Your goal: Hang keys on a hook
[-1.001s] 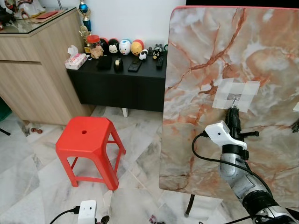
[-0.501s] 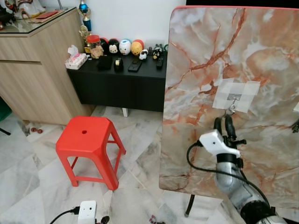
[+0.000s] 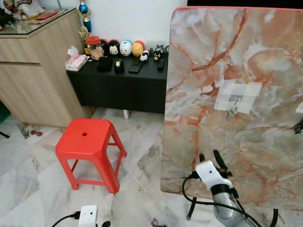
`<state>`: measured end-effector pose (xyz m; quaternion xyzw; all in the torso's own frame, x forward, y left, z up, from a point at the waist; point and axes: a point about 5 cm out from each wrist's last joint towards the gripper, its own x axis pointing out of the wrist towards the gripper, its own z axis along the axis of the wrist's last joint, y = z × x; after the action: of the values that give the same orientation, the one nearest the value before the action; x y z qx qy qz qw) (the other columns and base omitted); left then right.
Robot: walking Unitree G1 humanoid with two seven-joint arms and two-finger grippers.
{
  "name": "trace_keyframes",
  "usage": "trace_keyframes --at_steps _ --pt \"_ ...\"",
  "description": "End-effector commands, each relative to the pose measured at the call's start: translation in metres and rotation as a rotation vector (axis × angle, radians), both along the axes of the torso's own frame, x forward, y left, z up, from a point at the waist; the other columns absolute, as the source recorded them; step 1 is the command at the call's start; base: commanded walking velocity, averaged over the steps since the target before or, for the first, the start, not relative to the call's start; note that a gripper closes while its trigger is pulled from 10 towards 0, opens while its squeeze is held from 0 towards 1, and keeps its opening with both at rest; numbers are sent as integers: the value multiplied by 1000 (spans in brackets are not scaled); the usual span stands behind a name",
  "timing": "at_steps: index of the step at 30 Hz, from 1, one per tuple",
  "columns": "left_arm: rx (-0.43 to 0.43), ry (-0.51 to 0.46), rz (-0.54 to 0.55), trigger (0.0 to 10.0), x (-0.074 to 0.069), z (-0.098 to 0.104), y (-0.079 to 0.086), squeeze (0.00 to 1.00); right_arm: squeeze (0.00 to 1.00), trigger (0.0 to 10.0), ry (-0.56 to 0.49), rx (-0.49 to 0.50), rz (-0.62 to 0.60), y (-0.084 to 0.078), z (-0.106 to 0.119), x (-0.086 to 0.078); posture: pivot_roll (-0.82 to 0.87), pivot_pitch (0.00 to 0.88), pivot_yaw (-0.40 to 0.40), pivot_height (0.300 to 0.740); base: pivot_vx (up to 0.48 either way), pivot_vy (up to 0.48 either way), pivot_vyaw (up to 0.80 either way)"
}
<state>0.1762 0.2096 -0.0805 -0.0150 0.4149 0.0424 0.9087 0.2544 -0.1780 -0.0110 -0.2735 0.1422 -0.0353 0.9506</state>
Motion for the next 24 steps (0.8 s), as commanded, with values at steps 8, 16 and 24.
trace_keyframes --at_steps 8,16,24 --pt "18 21 7 10000 -2 -1 5 0 0 10000 604 412 -209 -4 -75 -78 -16 0 39 740 0 0 0" --pt "7 15 -10 10000 3 1 2 0 0 10000 695 526 -382 -24 -89 -116 -4 0 41 740 0 0 0" --pt "-5 27 -26 10000 3 0 -1 0 0 10000 641 503 -375 -37 -85 -115 -16 0 38 740 0 0 0"
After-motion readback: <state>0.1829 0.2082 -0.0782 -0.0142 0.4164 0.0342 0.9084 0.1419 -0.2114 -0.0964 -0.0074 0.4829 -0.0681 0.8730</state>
